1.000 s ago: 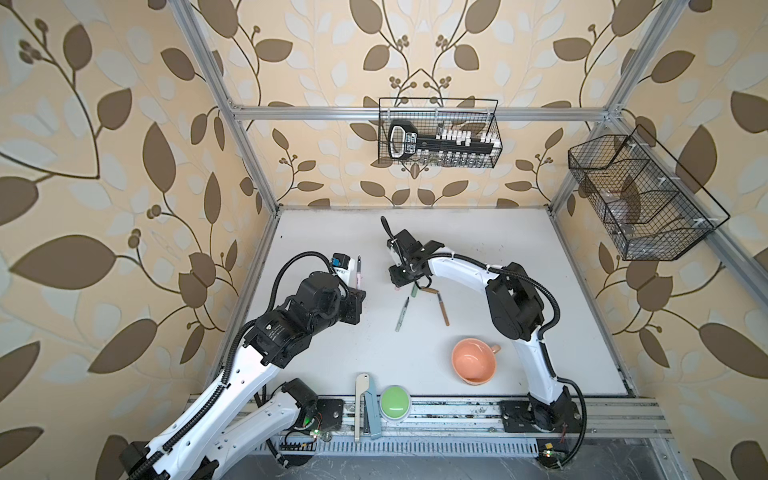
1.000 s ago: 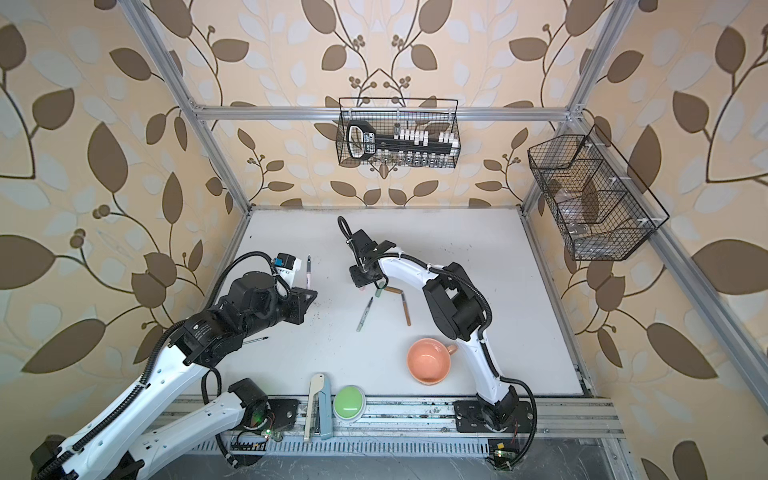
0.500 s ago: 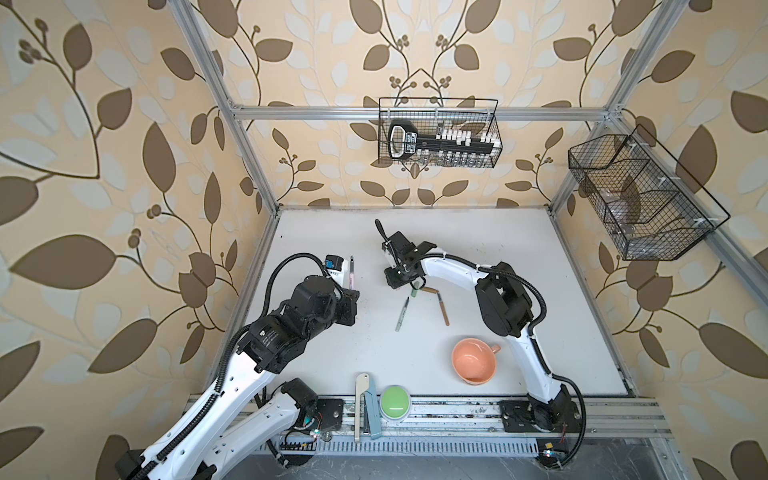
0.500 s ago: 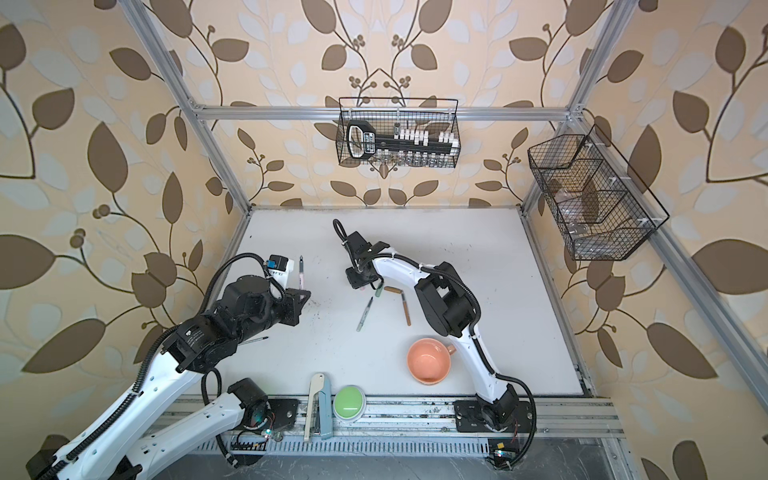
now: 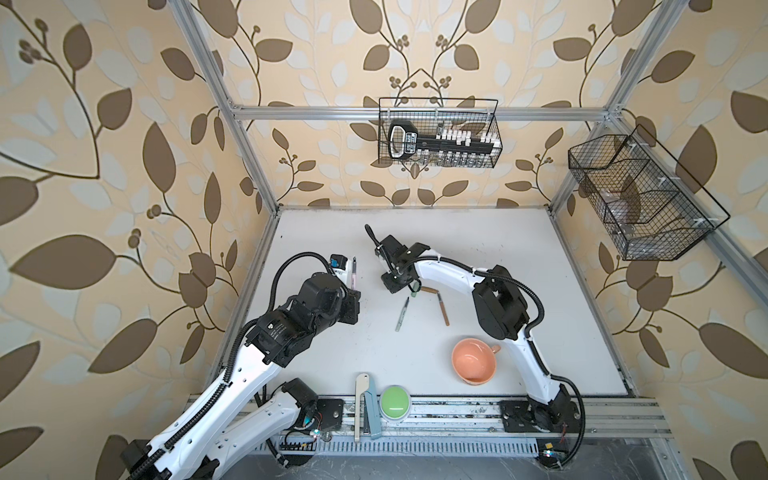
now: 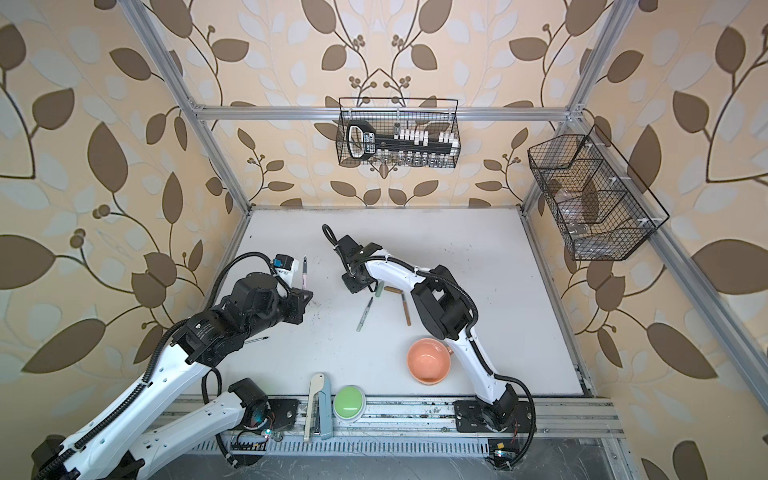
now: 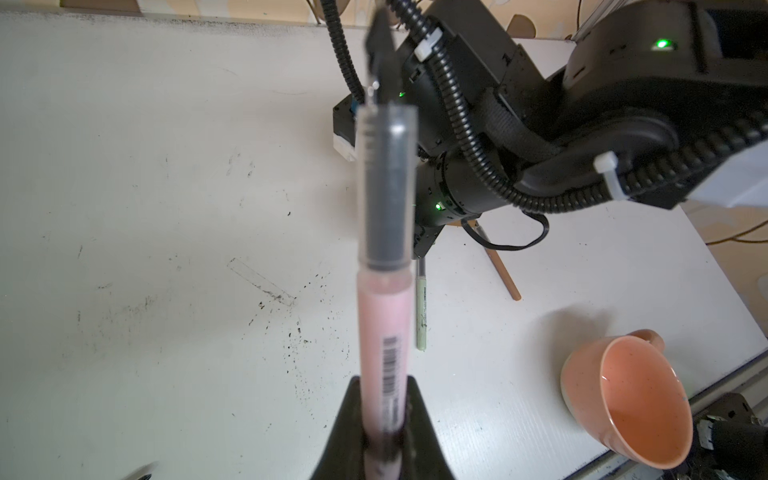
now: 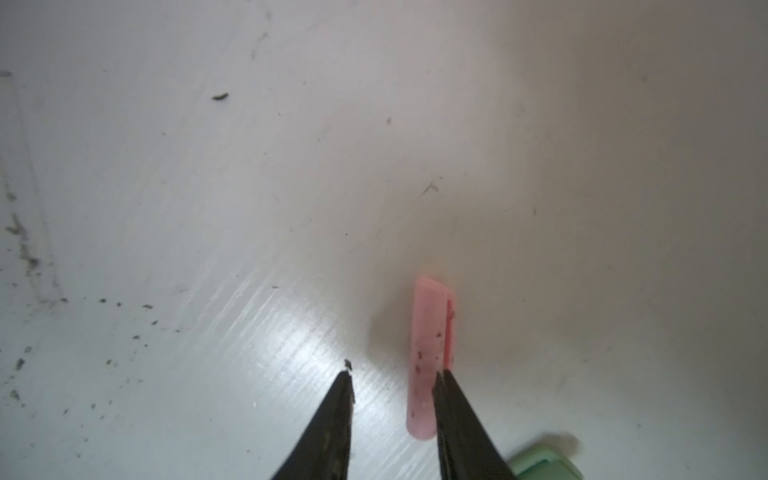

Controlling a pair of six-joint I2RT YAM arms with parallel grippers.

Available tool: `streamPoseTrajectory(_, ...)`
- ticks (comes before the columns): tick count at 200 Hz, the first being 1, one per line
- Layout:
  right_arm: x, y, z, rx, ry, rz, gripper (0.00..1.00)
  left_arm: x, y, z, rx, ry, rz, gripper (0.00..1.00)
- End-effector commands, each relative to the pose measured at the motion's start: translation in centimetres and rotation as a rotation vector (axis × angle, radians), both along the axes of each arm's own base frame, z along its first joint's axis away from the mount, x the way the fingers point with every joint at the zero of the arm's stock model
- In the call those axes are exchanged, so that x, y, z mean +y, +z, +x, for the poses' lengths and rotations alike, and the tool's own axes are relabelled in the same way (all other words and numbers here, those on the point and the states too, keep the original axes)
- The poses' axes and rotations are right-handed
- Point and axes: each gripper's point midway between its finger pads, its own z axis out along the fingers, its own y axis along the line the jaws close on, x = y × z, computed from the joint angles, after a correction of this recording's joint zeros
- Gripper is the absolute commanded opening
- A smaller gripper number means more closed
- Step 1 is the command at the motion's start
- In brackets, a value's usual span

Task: Insert the pens into the pen caps
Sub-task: 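Hold the pink pen upright with left gripper while right gripper reaches the pink cap, then close the right gripper on the pink cap and lift it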

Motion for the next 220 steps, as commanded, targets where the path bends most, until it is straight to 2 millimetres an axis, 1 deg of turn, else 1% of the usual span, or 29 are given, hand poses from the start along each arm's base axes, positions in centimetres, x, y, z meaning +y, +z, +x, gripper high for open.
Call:
streamPoseTrajectory(1,-0.6,-0.1,0.1,-0.027,0.029,-0.087,0.3,0.1,0.5,0.2,-0.02,0.018,-0.014,0.07)
streamPoseTrajectory(41,-0.6,-0.6,0.2,-0.034,0.038,-0.111,0.26,0.2,0.7,0.0,-0.022,0.019,-0.02,0.07)
streamPoseTrajectory(80,-0.5,-0.1,0.8,-0.048,0.037,-0.104,0.26,0.2,0.6,0.0,-0.022,0.021,-0.021,0.07)
streamPoseTrajectory(109,-0.5,-0.6,0.8,-0.03,0.04,-0.096,0.23,0.2,0.6,0.0,-0.02,0.02,-0.021,0.07)
streamPoseTrajectory(139,-0.3,-1.3,0.5,0.005,0.047,-0.072,0.22,0.3,0.7,0.0,-0.023,0.023,-0.024,0.07)
streamPoseTrajectory(169,-0.5,-1.7,0.8,0.026,0.037,-0.045,0.2,0.3,0.8,0.0,-0.026,0.025,-0.025,0.07)
streamPoseTrajectory(220,-0.5,-2.0,0.7,0.071,0.044,0.018,0.18,0.2,0.7,0.0,-0.023,0.021,-0.022,0.07)
